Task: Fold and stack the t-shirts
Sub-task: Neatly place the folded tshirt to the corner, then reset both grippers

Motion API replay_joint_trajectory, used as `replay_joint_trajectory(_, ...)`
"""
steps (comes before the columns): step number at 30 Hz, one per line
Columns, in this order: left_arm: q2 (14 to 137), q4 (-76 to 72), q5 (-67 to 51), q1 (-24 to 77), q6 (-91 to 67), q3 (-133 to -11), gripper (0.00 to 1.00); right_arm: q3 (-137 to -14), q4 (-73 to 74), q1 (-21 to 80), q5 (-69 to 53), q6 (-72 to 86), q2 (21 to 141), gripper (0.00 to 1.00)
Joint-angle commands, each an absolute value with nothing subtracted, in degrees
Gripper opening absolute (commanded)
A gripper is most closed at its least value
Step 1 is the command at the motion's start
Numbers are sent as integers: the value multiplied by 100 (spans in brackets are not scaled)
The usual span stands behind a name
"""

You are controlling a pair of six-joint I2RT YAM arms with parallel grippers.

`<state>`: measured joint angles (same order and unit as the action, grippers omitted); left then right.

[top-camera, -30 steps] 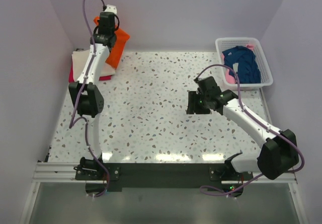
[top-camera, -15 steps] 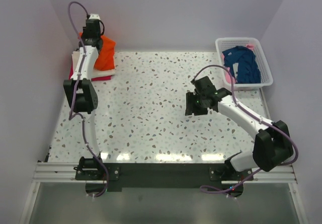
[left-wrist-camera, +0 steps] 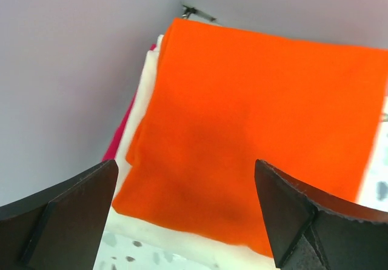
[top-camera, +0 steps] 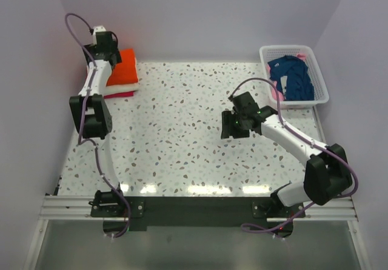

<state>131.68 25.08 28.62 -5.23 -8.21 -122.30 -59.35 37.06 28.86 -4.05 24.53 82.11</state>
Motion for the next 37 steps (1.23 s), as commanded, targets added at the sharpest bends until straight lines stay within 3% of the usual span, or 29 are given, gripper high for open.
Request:
replay_joint_trajectory(1,12341,2013,2330,-536,-1607,-11850,100,-6100,3419,2900,-361,2382,7998,59)
replay_joint_trajectory(3,11964,1934,1849,-519,-1950,-11542,100,-6056,3366,2900,-325,2373,7893,61)
replay_joint_trajectory(9,10145,1187,862,-291,-2663,-9135,100,-5977,3279,2900,96,2329,7481,63)
replay_joint_trajectory(15,8229,1301,976,1009,-2461,-6808,100,-5898,3208,2892,263,2390,7041,63)
replay_joint_trajectory(22,6409,1923,1124,2932,-2504,-5092,100,-5634,3190,2892,553,2531,6320,63)
replay_joint_trajectory(27,5608,1969,863,3313,-2584,-4387,100,-5213,3208,2892,800,2628,5652,63)
replay_joint_trajectory(37,5932,2197,475,3656,-1995,-4728,100,-4948,3208,2892,940,2804,5370,62)
